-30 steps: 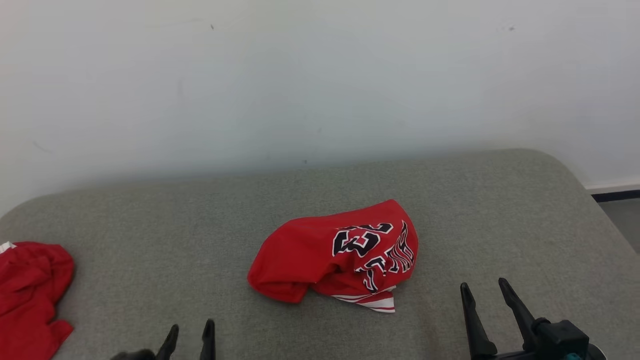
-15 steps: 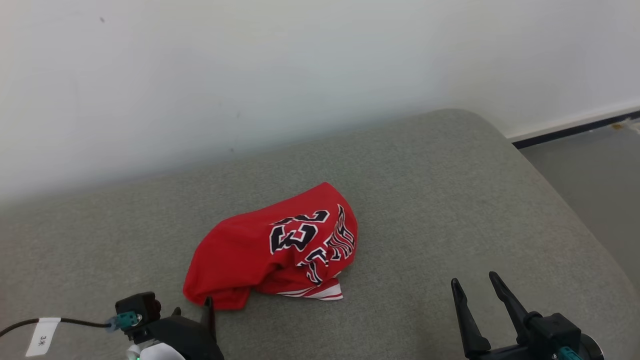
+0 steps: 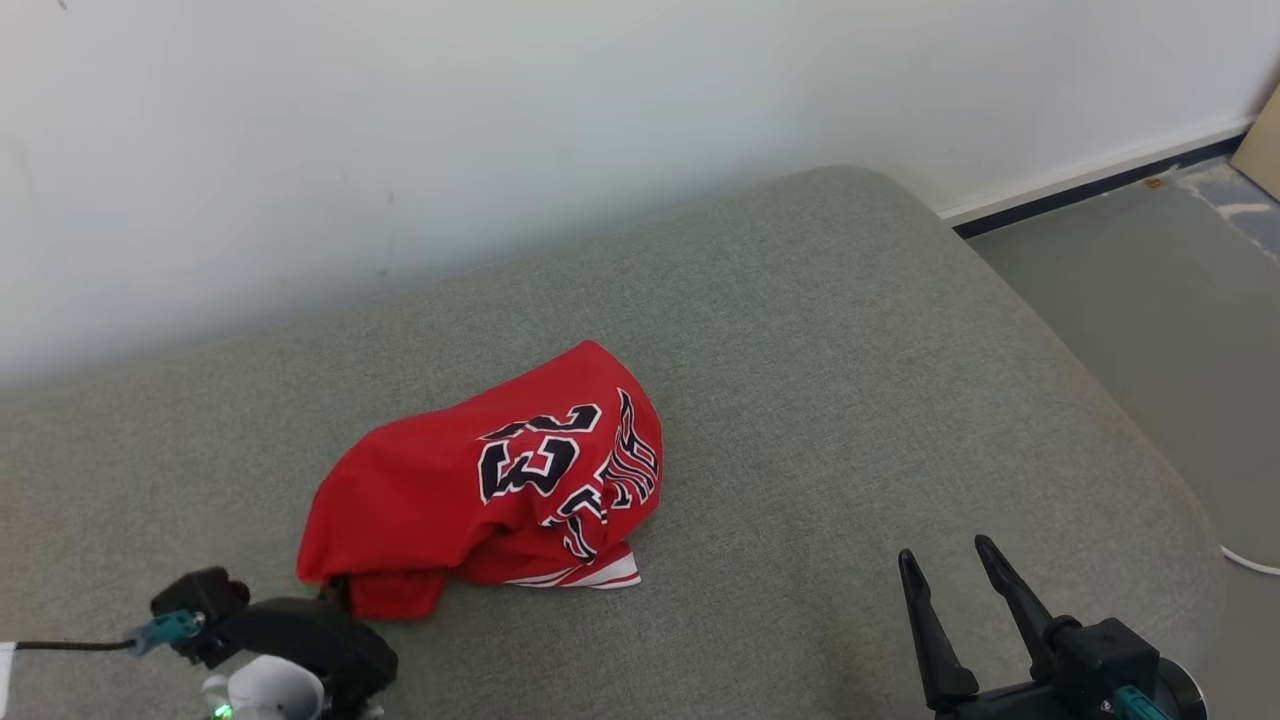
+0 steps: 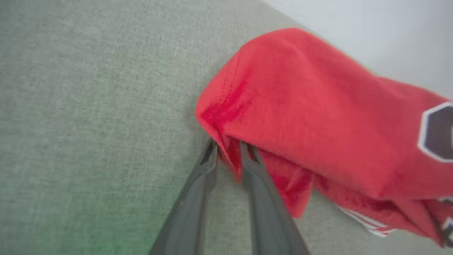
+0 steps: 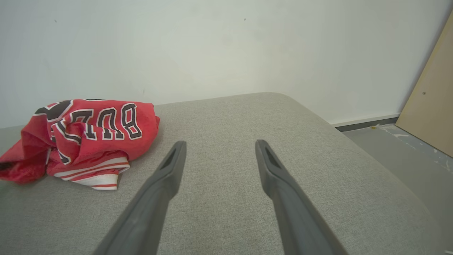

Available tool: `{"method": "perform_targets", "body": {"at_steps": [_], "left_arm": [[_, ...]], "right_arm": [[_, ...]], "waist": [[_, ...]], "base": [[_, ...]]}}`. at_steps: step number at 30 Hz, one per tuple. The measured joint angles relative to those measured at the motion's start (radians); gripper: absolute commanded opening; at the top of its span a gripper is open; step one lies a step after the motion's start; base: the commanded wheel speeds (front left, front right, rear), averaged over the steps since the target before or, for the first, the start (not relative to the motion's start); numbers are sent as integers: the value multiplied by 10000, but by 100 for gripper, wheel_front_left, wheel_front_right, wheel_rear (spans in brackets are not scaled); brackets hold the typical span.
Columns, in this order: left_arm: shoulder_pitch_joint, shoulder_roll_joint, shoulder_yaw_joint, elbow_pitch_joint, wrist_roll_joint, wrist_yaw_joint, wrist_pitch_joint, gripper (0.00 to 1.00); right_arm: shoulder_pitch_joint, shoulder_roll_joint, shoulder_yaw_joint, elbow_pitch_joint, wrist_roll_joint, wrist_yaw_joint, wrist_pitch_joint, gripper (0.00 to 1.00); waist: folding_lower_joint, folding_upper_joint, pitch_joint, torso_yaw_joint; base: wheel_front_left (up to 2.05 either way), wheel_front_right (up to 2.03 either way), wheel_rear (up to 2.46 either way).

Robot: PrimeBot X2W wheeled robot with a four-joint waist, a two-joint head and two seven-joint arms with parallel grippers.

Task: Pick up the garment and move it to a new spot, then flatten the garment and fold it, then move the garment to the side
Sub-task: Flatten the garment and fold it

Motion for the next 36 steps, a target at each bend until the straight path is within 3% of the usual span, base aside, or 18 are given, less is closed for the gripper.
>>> {"method": "perform_targets", "body": {"at_steps": [6,11,15,22,31,36], "left_arm": [[-367,-249,871,-1035,-2088,-1212,-775,0],[-954,-263,474,-2412,-4897,-1622,-389,0],[-1691,-299,-326,-3685,-6213,-1365,-382,0],[-4172,-291,-1501,-4830,-6903,-464,-1555,0],[-6756,-299,-4378,-4615,-8389,-410,-2531,0],[-7701,-305,-4692,-4278,-9200,-552,-3248,0]], "right_arm": [[-4,-12,25,-13,-29,0,40,100],[4,-40,148,-8,15,0,73,100],[21,-56,211,2,33,0,98,100],[25,-98,272,12,58,0,125,100],[10,-38,577,176,65,0,65,100],[9,-8,585,280,75,0,-23,100]], "waist": [[0,0,-137,283],[-1,-1,-369,590],[-3,-1,-580,779],[-2,0,-857,863],[-3,-1,-952,577],[-3,-1,-947,450]], "base": [[0,0,0],[0,0,0],[0,0,0],[0,0,0],[0,0,0],[0,0,0]]}}
